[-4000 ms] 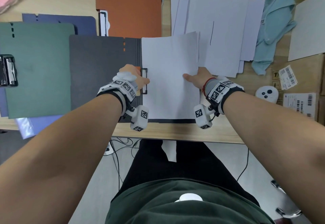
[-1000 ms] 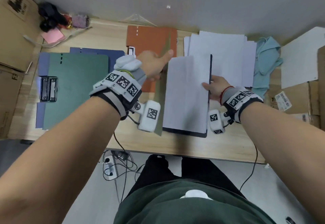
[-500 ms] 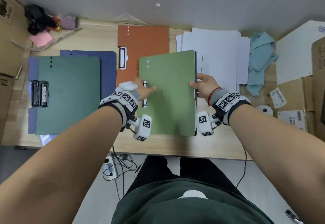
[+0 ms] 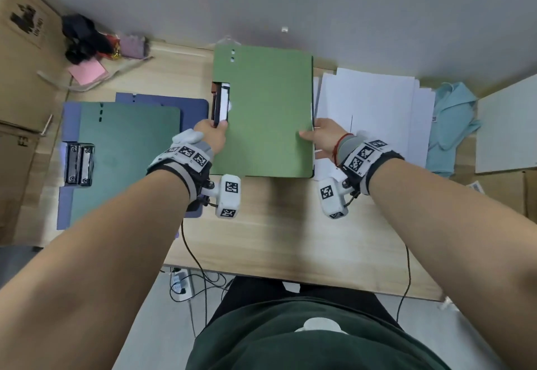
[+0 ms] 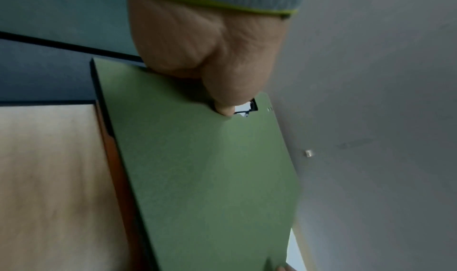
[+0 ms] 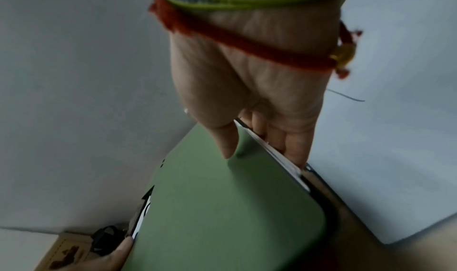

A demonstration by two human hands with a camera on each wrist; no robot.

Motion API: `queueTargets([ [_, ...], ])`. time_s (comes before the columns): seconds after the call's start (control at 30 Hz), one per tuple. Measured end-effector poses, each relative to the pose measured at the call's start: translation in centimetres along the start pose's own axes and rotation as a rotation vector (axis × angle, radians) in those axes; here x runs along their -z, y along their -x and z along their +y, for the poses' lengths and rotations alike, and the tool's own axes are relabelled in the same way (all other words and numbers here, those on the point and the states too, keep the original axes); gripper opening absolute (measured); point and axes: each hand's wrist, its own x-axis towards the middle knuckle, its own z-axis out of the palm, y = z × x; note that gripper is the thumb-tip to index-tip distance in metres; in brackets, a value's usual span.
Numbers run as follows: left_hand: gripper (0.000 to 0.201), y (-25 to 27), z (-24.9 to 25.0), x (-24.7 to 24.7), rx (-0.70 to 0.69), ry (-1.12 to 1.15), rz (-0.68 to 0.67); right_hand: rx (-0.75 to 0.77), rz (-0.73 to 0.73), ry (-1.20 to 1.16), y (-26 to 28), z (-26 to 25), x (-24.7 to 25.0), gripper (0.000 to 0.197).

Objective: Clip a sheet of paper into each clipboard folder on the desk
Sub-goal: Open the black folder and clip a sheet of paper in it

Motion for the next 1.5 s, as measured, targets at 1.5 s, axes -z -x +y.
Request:
queueTargets([
  [1.5, 0.057, -4.6, -6.6, 3.9, 0.097, -0.323, 0.075, 0.075, -0.042, 0.273, -3.6, -5.4, -10.9, 0.03],
])
